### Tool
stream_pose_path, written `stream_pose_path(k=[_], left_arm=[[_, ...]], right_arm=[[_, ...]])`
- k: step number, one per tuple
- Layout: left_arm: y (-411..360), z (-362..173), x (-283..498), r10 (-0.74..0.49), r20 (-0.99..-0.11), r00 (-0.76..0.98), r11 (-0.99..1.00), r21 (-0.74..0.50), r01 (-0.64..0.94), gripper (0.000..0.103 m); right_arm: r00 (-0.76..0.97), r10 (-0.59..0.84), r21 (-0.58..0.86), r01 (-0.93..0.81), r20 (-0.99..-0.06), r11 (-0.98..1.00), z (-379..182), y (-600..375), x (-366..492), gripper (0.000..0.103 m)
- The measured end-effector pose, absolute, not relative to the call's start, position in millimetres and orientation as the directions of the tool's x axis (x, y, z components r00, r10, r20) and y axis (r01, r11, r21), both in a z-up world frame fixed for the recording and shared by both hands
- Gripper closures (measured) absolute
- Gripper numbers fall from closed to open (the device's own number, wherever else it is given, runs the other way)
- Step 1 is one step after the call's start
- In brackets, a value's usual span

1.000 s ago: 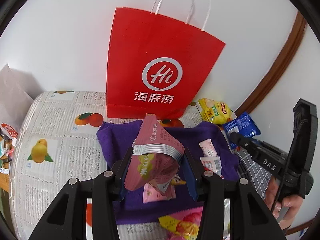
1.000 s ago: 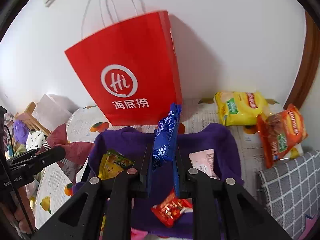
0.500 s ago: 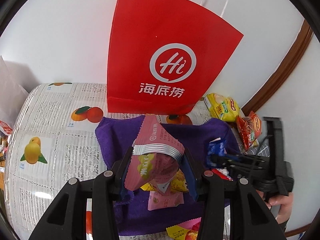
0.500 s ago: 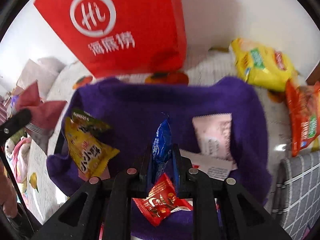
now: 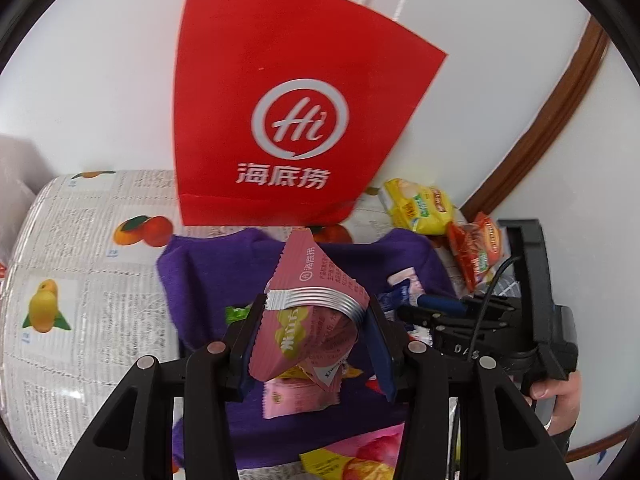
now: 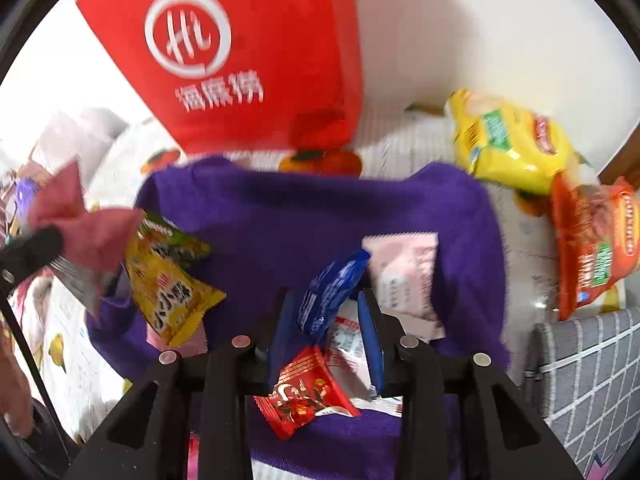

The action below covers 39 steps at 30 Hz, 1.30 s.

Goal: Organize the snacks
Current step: 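Carry the blue packet and pink bag over the purple towel with both tools, then open the right tool to drop the blue packet while the left tool releases the pink bag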

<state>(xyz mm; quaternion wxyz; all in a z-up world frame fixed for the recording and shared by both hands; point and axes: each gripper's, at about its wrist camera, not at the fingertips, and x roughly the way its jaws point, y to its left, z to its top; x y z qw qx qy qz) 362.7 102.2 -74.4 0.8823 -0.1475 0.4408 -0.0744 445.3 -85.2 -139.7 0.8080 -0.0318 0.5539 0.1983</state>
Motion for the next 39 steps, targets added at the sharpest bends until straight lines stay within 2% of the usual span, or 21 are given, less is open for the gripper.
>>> stream_pose_path(k=[4, 6, 8, 13, 26, 33, 39], left_arm=[[90, -79, 365, -0.310, -0.749, 0.586, 0.932, -0.362, 0.030, 0.060], [84, -84, 366, -0.329, -0.751, 0.573, 0.926, -0.376, 0.040, 0.059], [78, -90, 369, -0.337, -0.757, 0.560, 0.924, -0.381, 0.040, 0.060], [68, -107, 374, -0.391, -0.765, 0.511, 0.899, -0.437, 0.035, 0.059], [61, -121, 379, -0.389, -0.792, 0.471, 0.902, -0.432, 0.020, 0.059], [61, -119, 379, -0.392, -0.801, 0.452, 0.903, -0.430, 0.021, 0.051], [61, -100, 370, -0.388, -0.787, 0.480, 0.905, -0.423, 0.039, 0.047]], right_arm=[[0.371, 0.302, 0.176, -0.338, -0.878, 0.925, -115, -101, 440, 0.065], [0.404, 0.311, 0.184, -0.322, -0.860, 0.929, -103, -109, 438, 0.058], [0.435, 0.323, 0.195, -0.313, -0.840, 0.930, -93, -116, 435, 0.056], [0.461, 0.324, 0.199, -0.300, -0.826, 0.933, -83, -123, 433, 0.055], [0.454, 0.320, 0.183, -0.321, -0.831, 0.929, -79, -112, 427, 0.055], [0.468, 0.341, 0.193, -0.336, -0.815, 0.922, -68, -106, 402, 0.054], [0.428, 0.346, 0.208, -0.336, -0.835, 0.919, -87, -108, 359, 0.053]])
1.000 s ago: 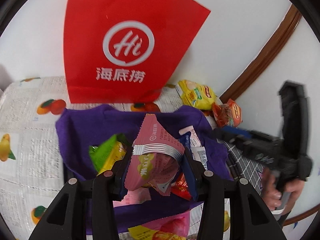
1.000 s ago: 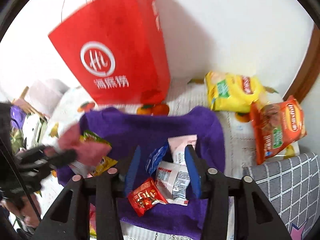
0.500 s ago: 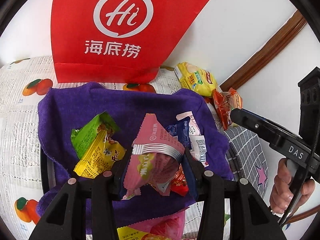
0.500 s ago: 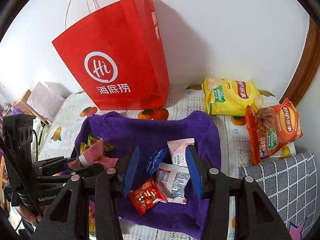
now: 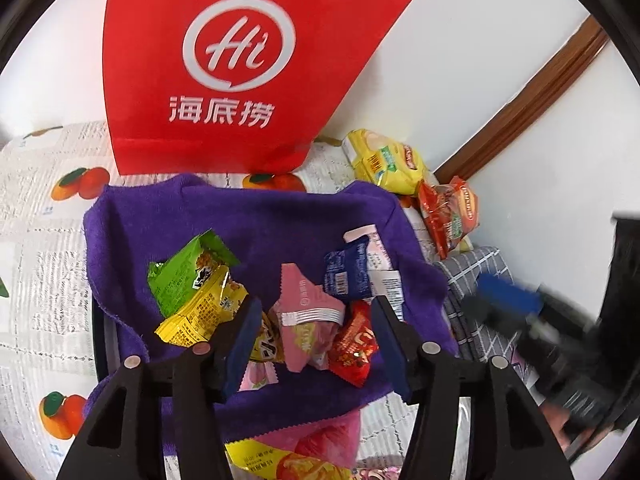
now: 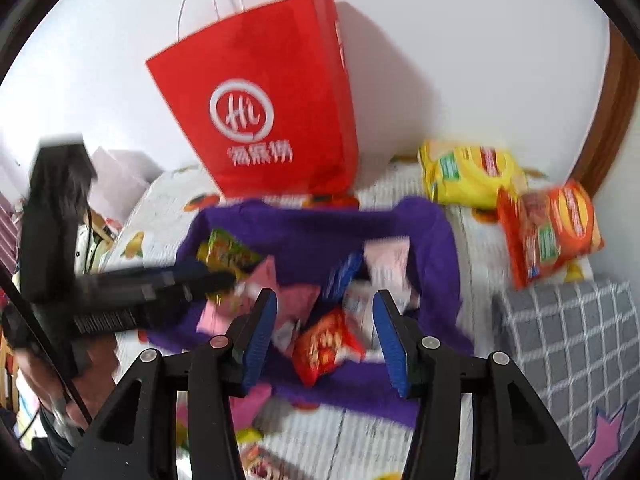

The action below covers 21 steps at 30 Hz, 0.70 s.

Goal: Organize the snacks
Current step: 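Open the right tool to drop the blue packet while the left tool releases the pink bag, then grasp the pink bear-print packet with the right tool while the left tool grasps the yellow-pink chip bag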

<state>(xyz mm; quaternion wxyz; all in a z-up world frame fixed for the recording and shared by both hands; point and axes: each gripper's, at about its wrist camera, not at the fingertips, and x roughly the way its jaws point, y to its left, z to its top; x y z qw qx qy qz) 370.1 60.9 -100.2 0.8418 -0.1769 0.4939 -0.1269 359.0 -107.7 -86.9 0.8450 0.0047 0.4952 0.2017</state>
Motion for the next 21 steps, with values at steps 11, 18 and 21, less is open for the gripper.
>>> stream_pose_path(k=[11, 18, 21], left_arm=[[46, -58, 329, -0.375, -0.764, 0.525, 0.920, -0.375, 0.111, 0.042], [55, -67, 292, -0.277, -0.804, 0.526, 0.958, -0.274, 0.087, 0.040], [69, -71, 277, -0.244, -0.819, 0.520, 0.967, -0.248, 0.064, 0.040]], right_arm=[[0.344, 0.433, 0.282, -0.410, -0.834, 0.868, -139, -125, 254, 0.053], [0.351, 0.406, 0.212, -0.477, -0.844, 0.853, -161, -115, 220, 0.053], [0.342, 0.381, 0.185, -0.488, -0.859, 0.853, -174, -106, 217, 0.053]])
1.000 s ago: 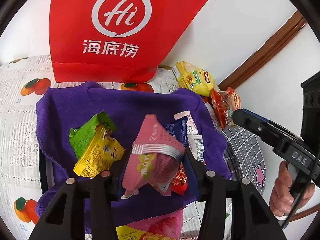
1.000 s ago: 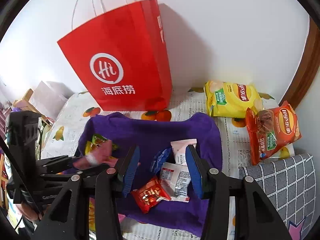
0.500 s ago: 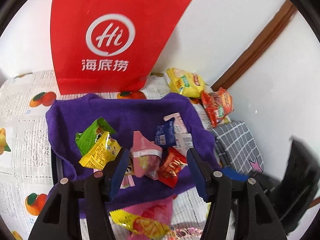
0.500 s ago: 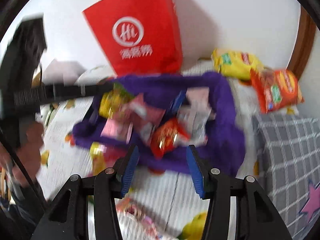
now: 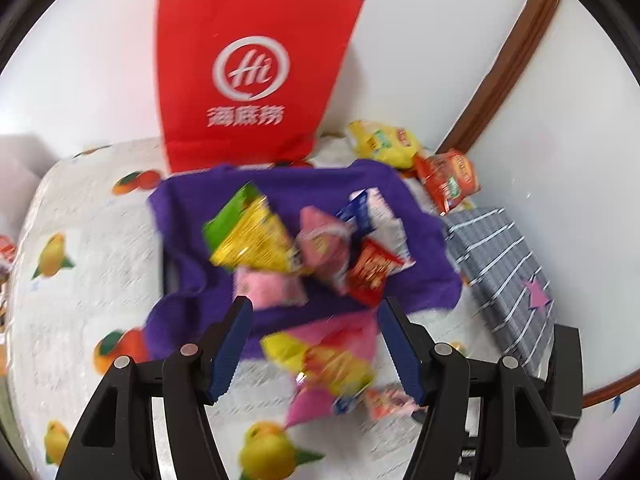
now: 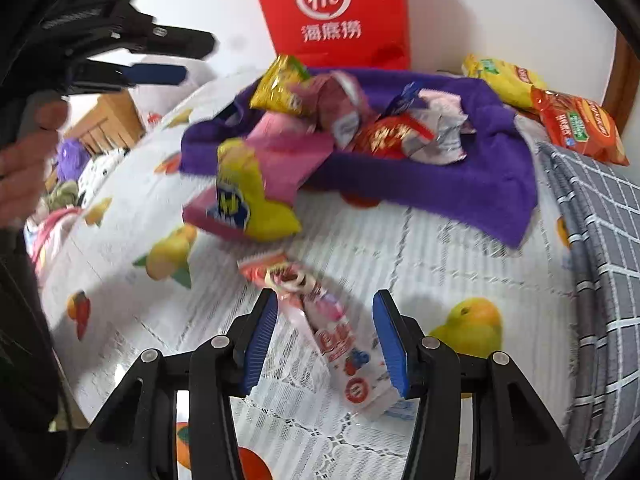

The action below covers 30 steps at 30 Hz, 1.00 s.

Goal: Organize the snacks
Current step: 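Grasp the pink bear-print packet with the right tool while the left tool grasps the yellow-pink chip bag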

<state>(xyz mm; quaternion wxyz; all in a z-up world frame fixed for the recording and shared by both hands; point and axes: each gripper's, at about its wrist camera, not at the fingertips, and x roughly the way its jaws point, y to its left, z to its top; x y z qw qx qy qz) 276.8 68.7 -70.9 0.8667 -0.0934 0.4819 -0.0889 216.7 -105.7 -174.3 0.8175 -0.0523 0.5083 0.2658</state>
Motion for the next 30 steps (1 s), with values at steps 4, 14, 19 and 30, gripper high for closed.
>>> stream_pose_path(k=[4, 14, 19, 30], left_arm=[[81, -73, 259, -0.212, -0.823, 0.527, 0.973, -0.226, 0.039, 0.040], [67, -104, 235, -0.215, -0.853, 0.476, 0.971, -0.238, 0.012, 0.040], [54, -123, 228, -0.228, -0.864, 0.449, 0.970, -0.244, 0.022, 0.037], [25, -146, 249, -0.210, -0.883, 0.420, 0.974, -0.224, 0.015, 0.029]], right_arm=[[0.384, 0.335, 0.106, -0.509, -0.861, 0.854, -185, -92, 209, 0.056], [0.479, 0.218, 0.085, -0.284, -0.850, 0.955, -185, -133, 214, 0.085], [0.503, 0.184, 0.104, -0.183, -0.844, 0.978, -186, -170, 218, 0.085], [0.534, 0.218, 0.160, -0.154, -0.817, 0.975, -187, -178, 213, 0.083]])
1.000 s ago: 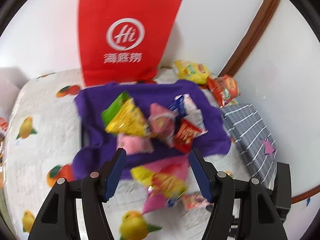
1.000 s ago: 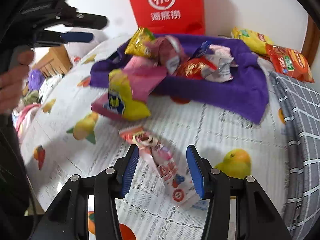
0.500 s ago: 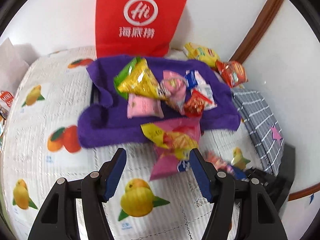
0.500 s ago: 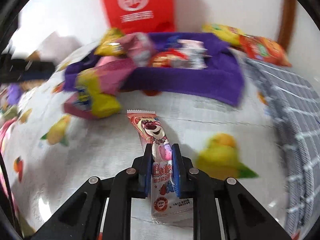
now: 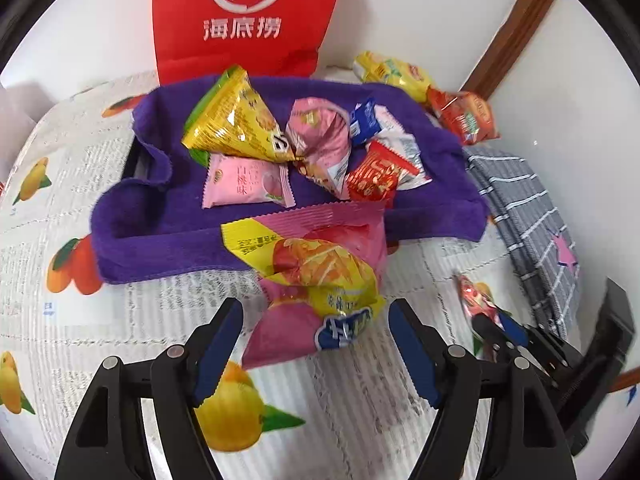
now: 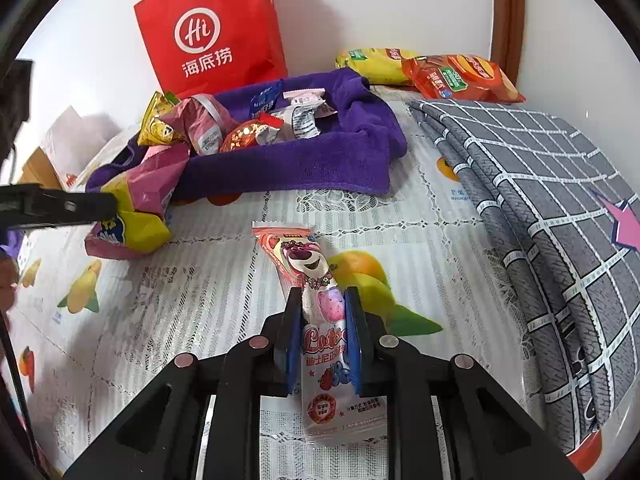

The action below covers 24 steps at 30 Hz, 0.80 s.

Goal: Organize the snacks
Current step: 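Grasp the pink bear-print packet with the right tool while the left tool grasps the yellow-pink chip bag, then carry the bear-print packet and yellow-pink chip bag over the towel with both tools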

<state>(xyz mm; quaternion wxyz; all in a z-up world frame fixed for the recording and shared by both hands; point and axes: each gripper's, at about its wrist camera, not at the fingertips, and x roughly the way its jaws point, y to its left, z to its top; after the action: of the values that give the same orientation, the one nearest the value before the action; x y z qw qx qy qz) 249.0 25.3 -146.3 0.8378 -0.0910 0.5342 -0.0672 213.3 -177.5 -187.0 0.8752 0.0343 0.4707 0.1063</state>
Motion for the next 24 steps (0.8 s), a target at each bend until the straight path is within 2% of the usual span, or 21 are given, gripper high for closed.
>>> stream_pose_path(k=[4, 9, 15, 24], left_arm=[[21, -161, 260, -0.200, -0.891, 0.408, 0.974, -0.225, -0.016, 0.029], [16, -170, 265, -0.205, -0.890, 0.408, 0.972, -0.235, -0.026, 0.033], [19, -166, 261, -0.192, -0.893, 0.407, 0.974, -0.224, -0.031, 0.038], [20, -144, 239, -0.202, -0.882, 0.425, 0.974, -0.226, -0.005, 0.039]], right_arm=[[0.530, 0.269, 0.228, -0.142, -0.804, 0.963, -188, -186, 214, 0.083], [0.529, 0.284, 0.248, -0.140, -0.800, 0.959, -189, -188, 214, 0.083], [0.536, 0.299, 0.267, -0.138, -0.789, 0.954, -190, -190, 215, 0.083], [0.539, 0.290, 0.258, -0.136, -0.791, 0.957, -190, -189, 215, 0.084]])
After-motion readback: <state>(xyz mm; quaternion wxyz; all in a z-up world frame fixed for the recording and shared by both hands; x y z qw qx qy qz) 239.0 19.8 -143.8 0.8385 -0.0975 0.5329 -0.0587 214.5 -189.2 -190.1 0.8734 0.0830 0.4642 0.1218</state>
